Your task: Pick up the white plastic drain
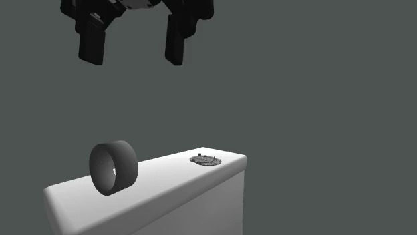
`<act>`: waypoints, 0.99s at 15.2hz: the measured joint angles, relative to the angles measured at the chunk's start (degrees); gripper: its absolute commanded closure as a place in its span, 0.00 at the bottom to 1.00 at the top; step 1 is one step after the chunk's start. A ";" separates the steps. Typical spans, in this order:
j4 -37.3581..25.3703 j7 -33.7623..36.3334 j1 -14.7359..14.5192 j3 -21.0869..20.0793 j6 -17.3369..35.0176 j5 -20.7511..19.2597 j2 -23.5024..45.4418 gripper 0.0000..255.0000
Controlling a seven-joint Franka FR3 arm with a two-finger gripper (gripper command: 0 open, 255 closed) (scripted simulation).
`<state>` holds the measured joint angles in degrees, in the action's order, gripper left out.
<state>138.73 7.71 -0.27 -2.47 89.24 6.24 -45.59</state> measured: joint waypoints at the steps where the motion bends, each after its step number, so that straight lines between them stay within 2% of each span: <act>1: 0.00 0.00 0.00 0.00 0.00 0.00 0.00 0.00; 9: -4.14 5.78 1.46 -3.38 10.83 0.31 14.06 0.00; 15: -11.67 11.29 2.89 -5.62 17.72 -1.16 27.74 0.00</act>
<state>127.06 19.00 2.62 -8.09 106.97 5.08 -17.84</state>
